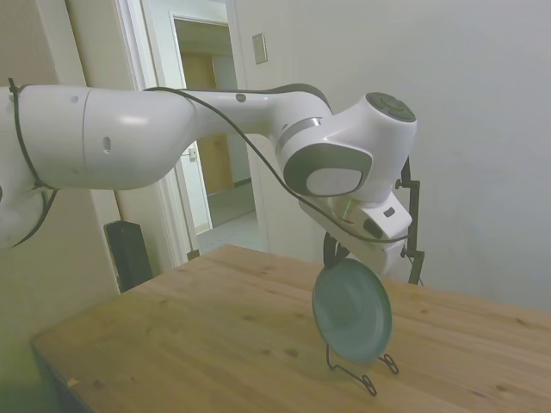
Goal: Unload the plate
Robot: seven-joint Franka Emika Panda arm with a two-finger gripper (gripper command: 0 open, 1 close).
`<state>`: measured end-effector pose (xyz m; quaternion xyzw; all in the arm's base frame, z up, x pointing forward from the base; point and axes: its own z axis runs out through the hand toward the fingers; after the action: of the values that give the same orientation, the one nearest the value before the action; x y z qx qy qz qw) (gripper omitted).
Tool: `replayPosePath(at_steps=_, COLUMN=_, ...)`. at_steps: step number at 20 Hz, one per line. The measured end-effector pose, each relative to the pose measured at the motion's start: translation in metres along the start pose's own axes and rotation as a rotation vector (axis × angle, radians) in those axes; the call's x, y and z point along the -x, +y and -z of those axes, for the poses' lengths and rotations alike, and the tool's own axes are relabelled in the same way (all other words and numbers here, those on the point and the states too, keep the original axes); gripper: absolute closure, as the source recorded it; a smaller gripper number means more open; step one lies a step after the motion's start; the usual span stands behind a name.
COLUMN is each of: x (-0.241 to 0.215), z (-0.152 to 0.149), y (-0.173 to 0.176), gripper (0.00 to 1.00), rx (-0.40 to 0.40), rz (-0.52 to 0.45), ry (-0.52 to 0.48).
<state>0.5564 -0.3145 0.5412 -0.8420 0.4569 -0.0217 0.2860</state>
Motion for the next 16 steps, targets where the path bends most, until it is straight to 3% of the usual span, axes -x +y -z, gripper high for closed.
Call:
replayPosePath(at_steps=10, x=0.074, z=0.059, y=-0.063, gripper=1.00, rx=-0.001, rz=0.020, ry=-0.025)
replayPosePath(at_steps=13, x=0.104, z=0.053, y=-0.090, gripper=1.00, rx=0.031, rz=0.030, ry=-0.029)
replayPosePath(at_steps=16, x=0.126, z=0.019, y=-0.120, gripper=1.00, rx=0.081, rz=0.031, ry=-0.066)
